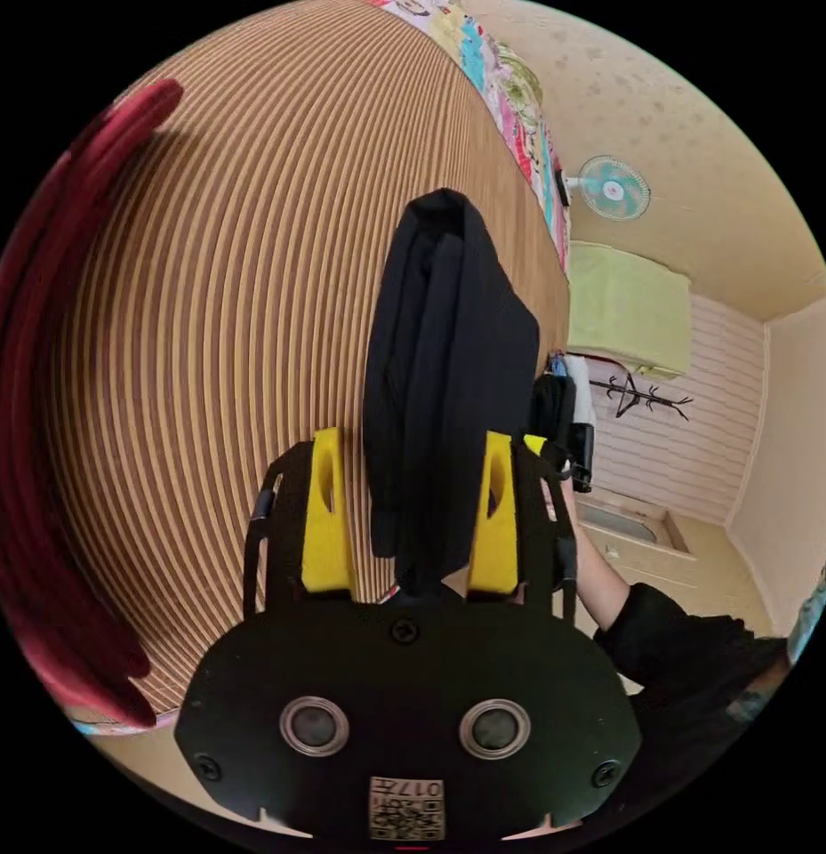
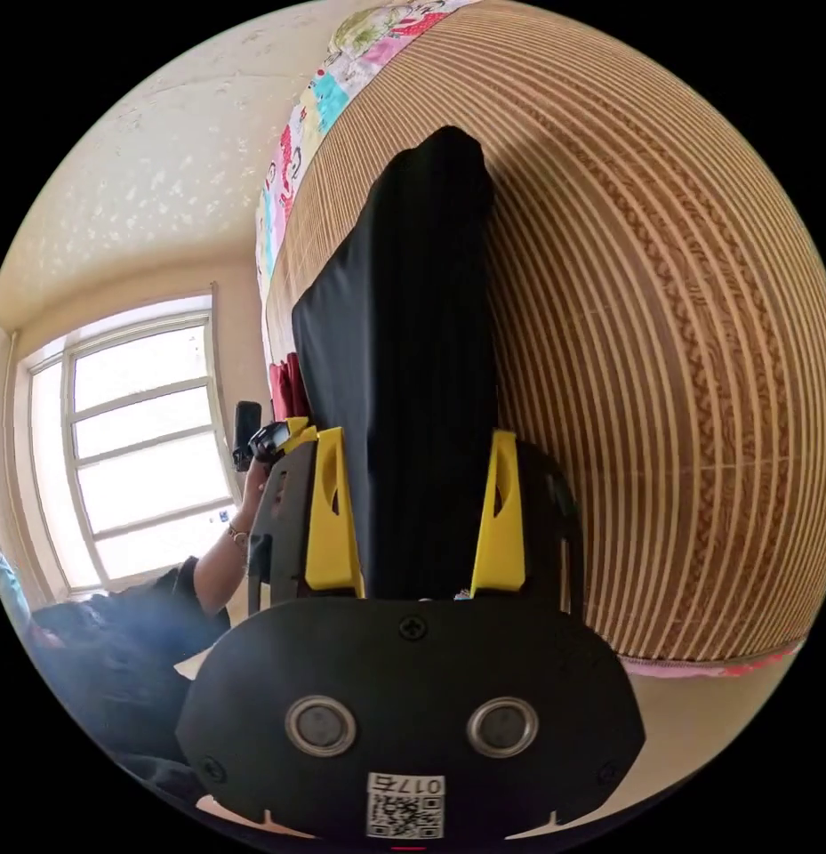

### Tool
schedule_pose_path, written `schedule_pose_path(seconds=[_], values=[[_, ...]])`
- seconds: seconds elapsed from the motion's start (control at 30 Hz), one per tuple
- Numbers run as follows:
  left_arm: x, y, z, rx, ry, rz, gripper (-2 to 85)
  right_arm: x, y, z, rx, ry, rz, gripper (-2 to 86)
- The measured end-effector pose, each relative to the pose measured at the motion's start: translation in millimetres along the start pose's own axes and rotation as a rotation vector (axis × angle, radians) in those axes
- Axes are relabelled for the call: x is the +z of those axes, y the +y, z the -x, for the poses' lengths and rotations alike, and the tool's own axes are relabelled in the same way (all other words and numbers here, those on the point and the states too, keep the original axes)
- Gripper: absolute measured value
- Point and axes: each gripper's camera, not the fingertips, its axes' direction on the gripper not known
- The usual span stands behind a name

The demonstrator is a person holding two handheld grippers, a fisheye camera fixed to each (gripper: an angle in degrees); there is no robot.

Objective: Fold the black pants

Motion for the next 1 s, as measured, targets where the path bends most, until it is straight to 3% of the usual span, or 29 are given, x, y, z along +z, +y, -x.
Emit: schedule_pose_path(seconds=[0.1,0.23,0.3,0.4,0.53,0.7,0.83,0.93,1.0], values=[[41,2,7,-0.050,0.092,0.207,14.6,24,5,18,-0.009,0.014,0.053,17.3],[55,48,6,-0.090,0.028,0.256,11.7,35,46,14,0.037,-0.150,0.209,13.2],[64,92,-7,-0.084,0.114,0.262,9.9,22,72,22,0.005,-0.178,0.222,11.8],[75,138,-41,-0.113,0.240,0.236,9.4,-24,108,48,-0.067,-0.229,0.199,9.9],[84,155,-119,-0.036,0.265,0.184,9.2,-117,134,91,-0.171,-0.200,0.147,8.7],[143,115,-274,0.271,0.272,0.219,9.2,-275,158,120,-0.296,-0.117,-0.024,8.6],[210,72,-365,0.444,0.315,0.232,9.7,-402,168,113,-0.259,0.025,-0.191,9.8],[284,36,-411,0.495,0.195,0.277,13.6,-463,176,82,-0.100,0.385,-0.370,10.9],[338,23,-416,0.422,0.083,0.407,16.5,-484,186,63,0.094,0.579,-0.424,10.1]])
